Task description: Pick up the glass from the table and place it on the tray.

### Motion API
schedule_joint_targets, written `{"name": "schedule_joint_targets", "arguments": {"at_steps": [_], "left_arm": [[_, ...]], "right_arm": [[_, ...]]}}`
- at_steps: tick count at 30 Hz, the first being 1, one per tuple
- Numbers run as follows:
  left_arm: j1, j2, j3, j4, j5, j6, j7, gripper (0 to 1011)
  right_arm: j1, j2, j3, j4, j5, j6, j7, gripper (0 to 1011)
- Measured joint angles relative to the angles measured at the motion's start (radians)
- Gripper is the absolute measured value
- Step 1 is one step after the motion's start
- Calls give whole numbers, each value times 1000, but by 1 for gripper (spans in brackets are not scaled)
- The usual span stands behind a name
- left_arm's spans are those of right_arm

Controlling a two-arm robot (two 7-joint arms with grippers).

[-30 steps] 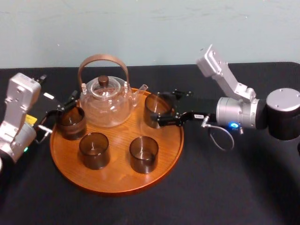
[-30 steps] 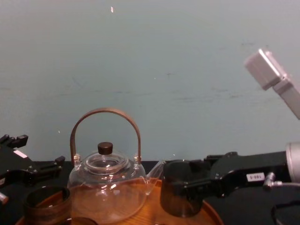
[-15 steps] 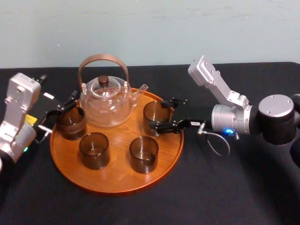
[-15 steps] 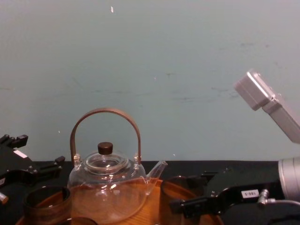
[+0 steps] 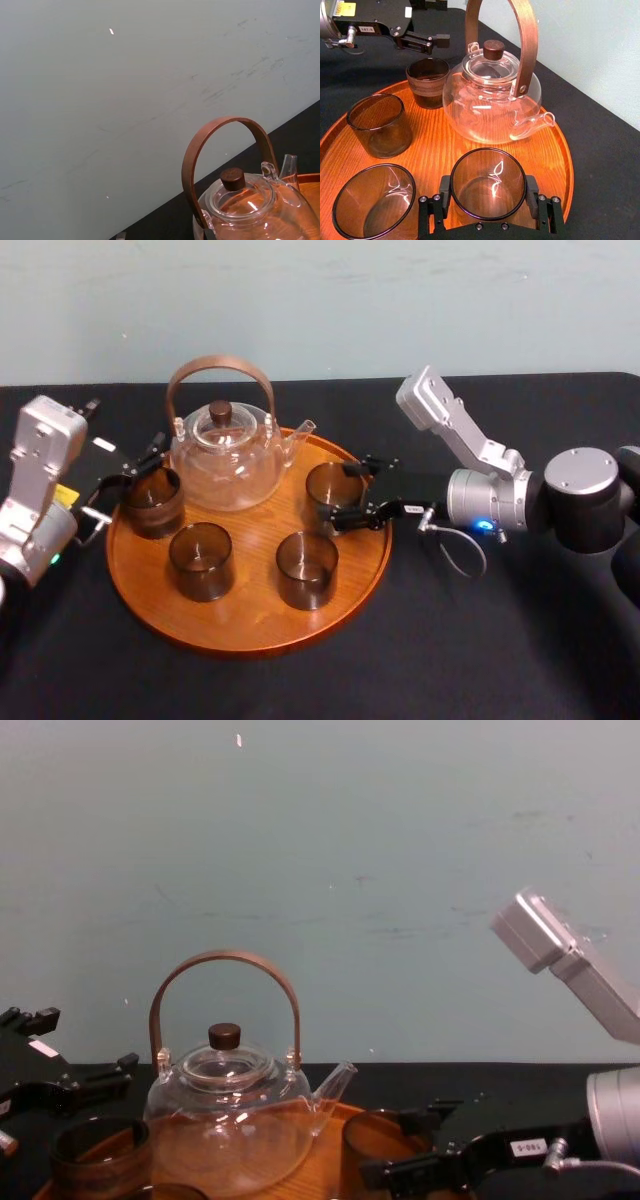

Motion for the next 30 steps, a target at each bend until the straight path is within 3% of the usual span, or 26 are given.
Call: {"name": "schedule_joint_targets", "arguments": {"at_steps": [12,17,30], "left_arm": [[0,0,0,0,0,0,0,1001],[0,0,0,0,0,0,0,1001],[0,0,0,0,0,0,0,1001]], "right_arm": [[0,1,0,-1,2,1,0,903],[-1,1,0,-1,2,1,0,1002],[-1,2,2,-2,3,2,0,1002]]}}
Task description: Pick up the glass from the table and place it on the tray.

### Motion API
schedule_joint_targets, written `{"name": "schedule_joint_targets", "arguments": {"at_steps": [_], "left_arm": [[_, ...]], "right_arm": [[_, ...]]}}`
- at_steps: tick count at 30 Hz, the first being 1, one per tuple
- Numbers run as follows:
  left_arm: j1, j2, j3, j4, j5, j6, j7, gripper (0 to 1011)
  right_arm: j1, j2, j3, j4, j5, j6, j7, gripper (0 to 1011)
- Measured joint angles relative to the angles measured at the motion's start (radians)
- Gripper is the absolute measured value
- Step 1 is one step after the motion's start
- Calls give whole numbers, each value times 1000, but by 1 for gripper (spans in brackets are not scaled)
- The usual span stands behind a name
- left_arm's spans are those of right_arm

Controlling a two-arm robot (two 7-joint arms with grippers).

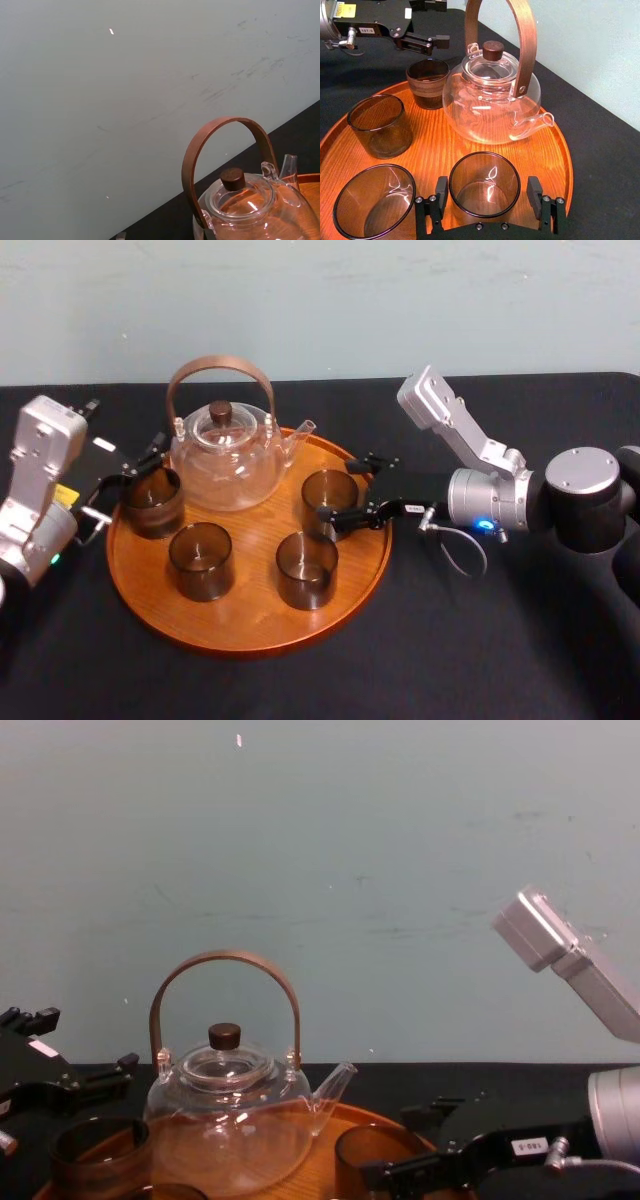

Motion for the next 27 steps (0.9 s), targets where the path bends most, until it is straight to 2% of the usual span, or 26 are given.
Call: {"name": "schedule_joint_targets", "arguments": {"at_steps": [8,15,18,20,27], "left_arm": [[0,0,0,0,0,0,0,1001],[0,0,0,0,0,0,0,1001],[0,0,0,0,0,0,0,1001],[0,0,0,0,0,0,0,1001],[0,0,0,0,0,0,0,1001]], "right_arm": [[0,1,1,0,2,0,2,1002],[-19,36,19,-38,27,-2,26,1002],[-39,66,32,-75,43,-2,32,1002],[-42,71,34,-81,46,-2,33,1002],[-103,154,76,-178,95,-25,40,1002]]}}
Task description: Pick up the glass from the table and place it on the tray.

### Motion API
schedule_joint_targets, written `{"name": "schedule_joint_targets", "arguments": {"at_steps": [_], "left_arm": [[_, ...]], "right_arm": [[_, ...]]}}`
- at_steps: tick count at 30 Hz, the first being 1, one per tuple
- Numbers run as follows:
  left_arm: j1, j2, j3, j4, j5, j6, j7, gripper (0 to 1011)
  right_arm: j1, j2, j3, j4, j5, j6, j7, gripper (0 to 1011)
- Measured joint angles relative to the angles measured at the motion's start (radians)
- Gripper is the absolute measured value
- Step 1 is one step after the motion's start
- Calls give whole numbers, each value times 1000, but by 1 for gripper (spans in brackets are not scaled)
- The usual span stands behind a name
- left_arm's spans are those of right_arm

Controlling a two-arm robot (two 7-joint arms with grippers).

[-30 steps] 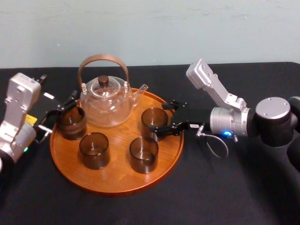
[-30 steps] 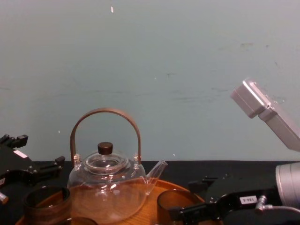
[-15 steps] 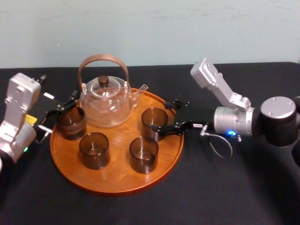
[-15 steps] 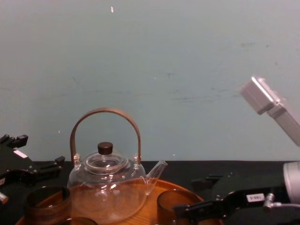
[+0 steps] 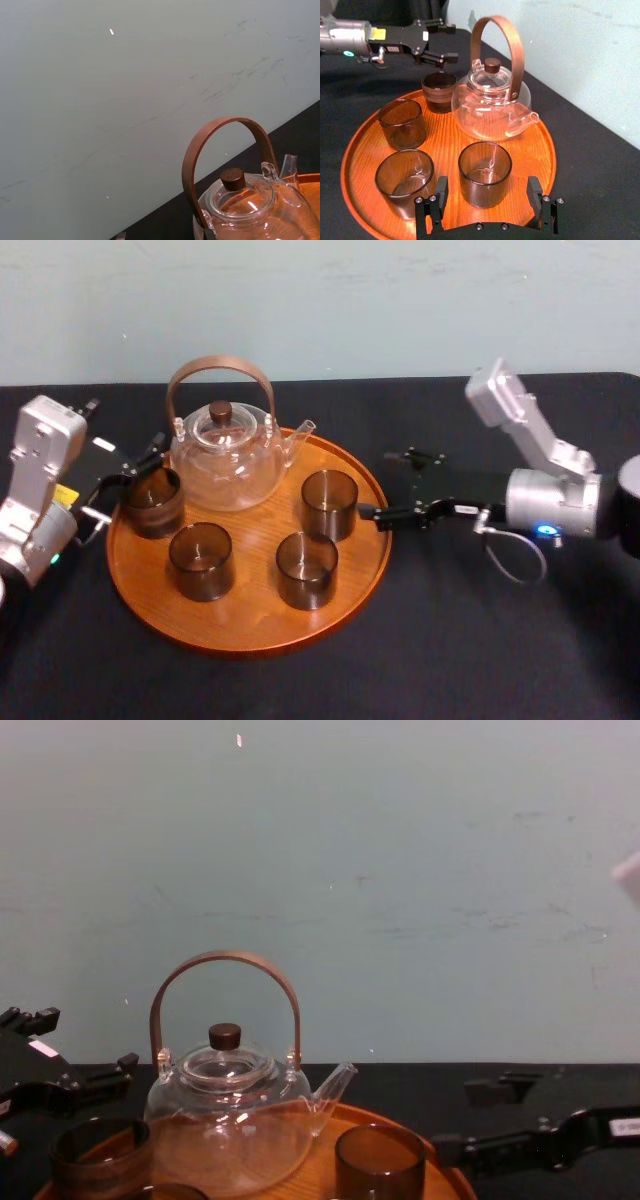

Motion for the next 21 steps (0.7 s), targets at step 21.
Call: {"name": "schedule_joint_targets", "arguments": {"at_steps": [21], "left_arm": [[0,0,0,0,0,0,0,1001]], "right_arm": [[-172,60,150,-141,39,-86,-217,1002]]}}
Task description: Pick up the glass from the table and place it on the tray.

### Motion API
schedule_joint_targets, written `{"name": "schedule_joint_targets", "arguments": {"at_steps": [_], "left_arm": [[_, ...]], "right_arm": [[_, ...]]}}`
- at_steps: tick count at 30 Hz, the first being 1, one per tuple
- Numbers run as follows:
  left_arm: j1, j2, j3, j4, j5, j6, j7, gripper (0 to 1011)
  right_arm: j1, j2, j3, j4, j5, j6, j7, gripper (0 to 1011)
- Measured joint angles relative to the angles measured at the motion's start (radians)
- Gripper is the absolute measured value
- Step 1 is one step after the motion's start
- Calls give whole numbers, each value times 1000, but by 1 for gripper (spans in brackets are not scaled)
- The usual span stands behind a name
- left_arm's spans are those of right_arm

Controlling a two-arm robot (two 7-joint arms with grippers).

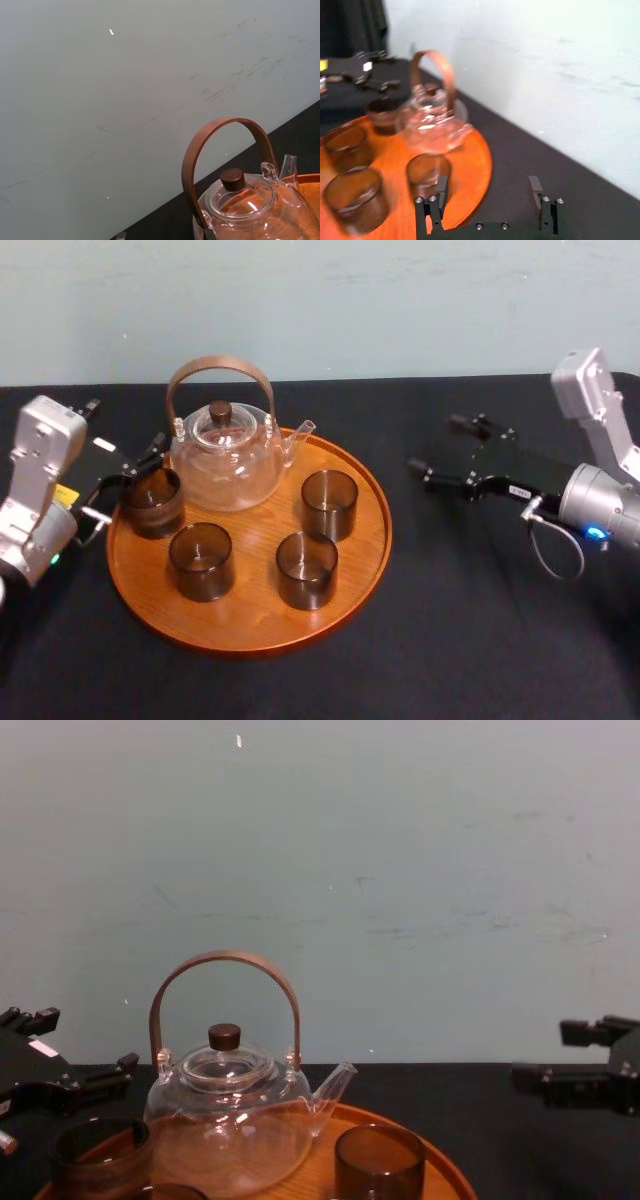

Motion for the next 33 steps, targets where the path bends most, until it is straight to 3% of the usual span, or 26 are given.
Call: {"name": "schedule_joint_targets", "arguments": {"at_steps": [12,22,33], "left_arm": [[0,0,0,0,0,0,0,1001],[0,0,0,0,0,0,0,1001],[0,0,0,0,0,0,0,1001]], "right_arm": [[-118,-53,89,-43,-50,-71,-189,1002],[-159,-76,111,-27,-66,-69,-207,1002],[-160,-111,122,9,-87,-68,-201,1002]]}}
